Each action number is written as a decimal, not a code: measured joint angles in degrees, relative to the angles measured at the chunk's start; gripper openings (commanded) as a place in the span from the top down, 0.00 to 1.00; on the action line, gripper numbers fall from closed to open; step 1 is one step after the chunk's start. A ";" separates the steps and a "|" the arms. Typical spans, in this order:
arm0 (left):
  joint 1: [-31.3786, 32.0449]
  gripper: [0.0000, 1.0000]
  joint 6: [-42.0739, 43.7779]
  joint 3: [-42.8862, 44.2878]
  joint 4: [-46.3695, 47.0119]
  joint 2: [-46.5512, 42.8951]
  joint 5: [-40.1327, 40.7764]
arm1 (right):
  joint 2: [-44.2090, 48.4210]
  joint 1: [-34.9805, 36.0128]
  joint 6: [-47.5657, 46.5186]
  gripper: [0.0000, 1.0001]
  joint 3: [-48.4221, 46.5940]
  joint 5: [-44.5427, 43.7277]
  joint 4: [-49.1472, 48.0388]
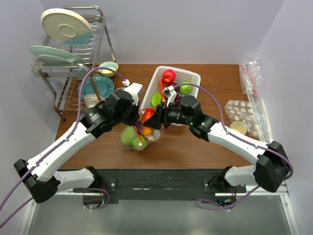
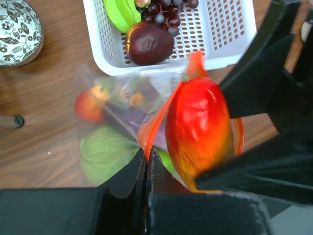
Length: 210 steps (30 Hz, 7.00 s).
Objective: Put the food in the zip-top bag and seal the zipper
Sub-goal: Place the fake fruit in the zipper food storage bag, then pick up the fake fruit from the bin, then place the fake fruit in the zipper food storage bag.
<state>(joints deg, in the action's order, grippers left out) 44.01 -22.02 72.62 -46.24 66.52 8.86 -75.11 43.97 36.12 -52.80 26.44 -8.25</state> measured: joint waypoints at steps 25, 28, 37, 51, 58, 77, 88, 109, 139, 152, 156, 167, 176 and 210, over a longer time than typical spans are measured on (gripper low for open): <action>-0.07 1.00 -1.18 -3.54 1.84 -4.74 -1.33 | 5.62 4.74 -3.61 0.01 -5.60 -16.76 13.20; -0.07 1.00 -1.18 -3.65 2.12 -4.85 -0.72 | 9.09 4.74 -5.05 0.01 -7.45 -19.89 17.46; -0.04 1.00 -1.18 -6.10 3.15 -6.43 2.99 | 12.00 4.31 -8.98 0.01 -10.25 -35.39 29.49; -0.04 1.00 -1.07 -6.60 -0.17 -8.90 11.58 | -8.85 -8.76 -14.71 0.03 -26.84 -37.83 41.31; -0.04 1.00 -0.85 -2.95 -2.86 -8.33 13.22 | -22.84 -9.88 -18.93 0.08 -38.10 -39.41 45.03; -0.04 1.00 0.13 -2.97 -2.71 -5.73 11.67 | -49.51 -16.20 -21.57 0.01 -49.70 -36.74 46.75; -0.04 1.00 0.13 -2.97 -2.21 -4.59 9.66 | -51.56 -17.73 -20.52 0.62 -49.62 -35.69 44.00; -0.04 1.00 0.13 -2.32 -0.11 -1.36 6.88 | -16.46 -17.73 -22.32 0.67 -35.69 -26.16 39.39; -0.07 1.00 -0.66 0.28 3.30 3.50 2.01 | 10.60 -7.39 -6.45 0.65 -5.62 22.58 20.31; -0.07 1.00 -1.99 0.48 3.39 2.43 -1.66 | 1.33 -5.77 -2.64 0.66 -4.52 18.03 11.82; -0.04 1.00 -2.51 0.81 3.32 1.57 -2.71 | -2.93 -5.77 -2.56 0.67 -4.61 16.00 11.15; -0.04 1.00 -2.91 1.73 3.30 0.28 -4.26 | -5.40 -5.73 -5.64 0.16 -9.40 5.77 13.40; -0.04 1.00 -2.99 1.64 3.28 0.15 -4.44 | 0.00 -5.51 -8.50 0.25 -11.89 -1.88 24.87; -0.04 1.00 -3.93 0.11 3.28 0.15 -5.68 | 16.02 -4.98 -9.44 0.41 0.48 -9.25 39.01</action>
<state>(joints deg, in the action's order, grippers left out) 43.97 -25.96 72.73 -42.96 66.67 3.18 -59.09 38.98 26.68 -52.31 17.19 30.76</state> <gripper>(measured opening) 0.019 0.613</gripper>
